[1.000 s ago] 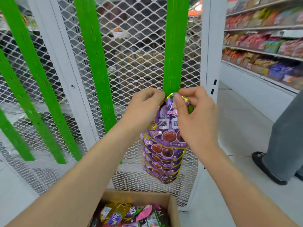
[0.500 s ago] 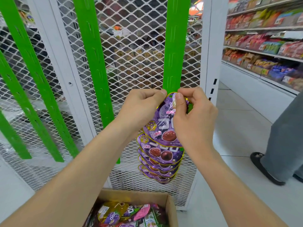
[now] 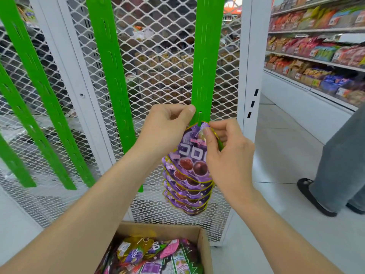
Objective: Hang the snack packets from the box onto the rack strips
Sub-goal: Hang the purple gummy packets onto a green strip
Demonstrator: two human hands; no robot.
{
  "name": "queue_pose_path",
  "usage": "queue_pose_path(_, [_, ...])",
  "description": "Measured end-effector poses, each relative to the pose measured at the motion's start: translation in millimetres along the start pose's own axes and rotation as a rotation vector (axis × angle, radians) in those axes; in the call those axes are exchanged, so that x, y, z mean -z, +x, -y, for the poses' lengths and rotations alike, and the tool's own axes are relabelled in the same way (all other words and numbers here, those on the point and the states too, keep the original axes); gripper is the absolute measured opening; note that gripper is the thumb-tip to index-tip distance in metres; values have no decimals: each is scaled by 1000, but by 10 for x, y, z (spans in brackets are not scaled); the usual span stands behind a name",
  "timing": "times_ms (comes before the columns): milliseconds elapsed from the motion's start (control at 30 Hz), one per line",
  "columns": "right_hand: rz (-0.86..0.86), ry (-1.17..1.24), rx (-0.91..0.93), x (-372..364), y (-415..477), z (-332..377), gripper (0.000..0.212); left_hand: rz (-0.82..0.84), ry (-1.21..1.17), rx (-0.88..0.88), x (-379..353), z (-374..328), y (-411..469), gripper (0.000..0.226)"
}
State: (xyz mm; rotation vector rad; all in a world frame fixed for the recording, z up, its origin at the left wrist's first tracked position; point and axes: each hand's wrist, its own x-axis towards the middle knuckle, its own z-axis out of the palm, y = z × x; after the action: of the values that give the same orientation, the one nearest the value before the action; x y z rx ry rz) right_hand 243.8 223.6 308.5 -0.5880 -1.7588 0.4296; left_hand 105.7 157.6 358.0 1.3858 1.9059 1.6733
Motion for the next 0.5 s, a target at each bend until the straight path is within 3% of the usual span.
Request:
queue_pose_path(133, [20,-120,113,92,-166,-34,17,-238,739,-409,61,212,-293,23])
queue_pose_path(233, [373,-30,90,81,-395,15,17,-284,781,-594,185,551,-700,11])
queue_pose_path(300, [805,-74,97,-2,-597,-24,10,-90,806,-391,266,1018,-948,12])
queue_pose_path(367, [1168,-282,263,-120,-800,-109,11,204,865,12,309,1560,-1164,16])
queue_pose_path(433, [1383,-440,344,-221,-992,-161,14,449,954,309,321,2079,-1376,15])
queue_pose_path(500, [1496,-475,320,-317,-1135,-187,12,576,962,430,299,2514,-1574,11])
